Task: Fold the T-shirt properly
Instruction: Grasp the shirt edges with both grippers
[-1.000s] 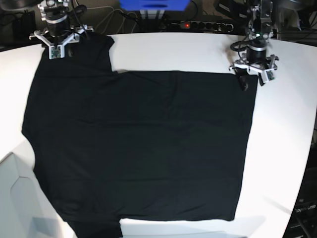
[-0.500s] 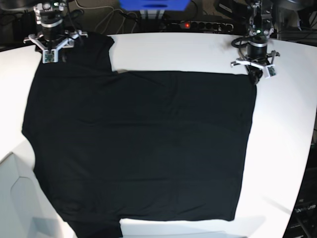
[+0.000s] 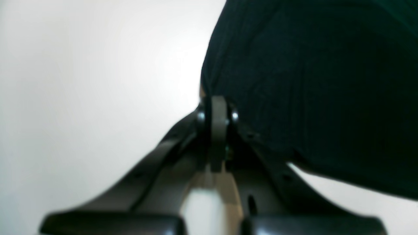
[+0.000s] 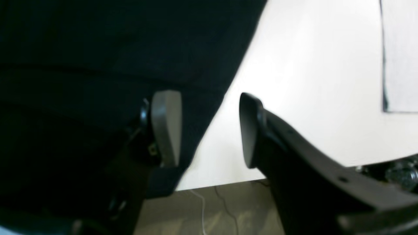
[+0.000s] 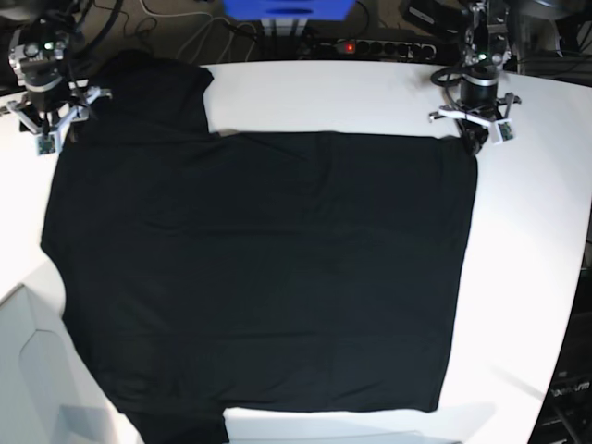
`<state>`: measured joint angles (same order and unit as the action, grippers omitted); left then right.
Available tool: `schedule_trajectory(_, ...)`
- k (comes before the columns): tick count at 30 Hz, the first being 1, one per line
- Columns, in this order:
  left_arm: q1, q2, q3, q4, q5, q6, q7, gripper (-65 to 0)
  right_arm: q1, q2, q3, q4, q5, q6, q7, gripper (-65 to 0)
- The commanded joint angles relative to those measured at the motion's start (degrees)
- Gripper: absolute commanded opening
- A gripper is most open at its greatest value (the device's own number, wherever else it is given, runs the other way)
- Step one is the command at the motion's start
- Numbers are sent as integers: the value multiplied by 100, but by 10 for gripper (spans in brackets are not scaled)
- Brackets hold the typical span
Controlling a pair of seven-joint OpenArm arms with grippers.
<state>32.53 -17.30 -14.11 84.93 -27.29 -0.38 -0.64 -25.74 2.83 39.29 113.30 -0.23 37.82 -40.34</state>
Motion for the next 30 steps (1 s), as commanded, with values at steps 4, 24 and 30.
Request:
schedule_trajectory(4,74,-41,-9,48,-10,-1,113,-649,319,126,295,-336,-8,218,-182,-358)
schedule_trajectory(24,30,-41,-9,48,34,-1,113,-649,328,187,84,-1382,-8,218,-147,-359)
schedule_trajectory(30,65,-41,-9,48,34,7,113,-649,328,170,84,-1145,10,218,-147,-359)
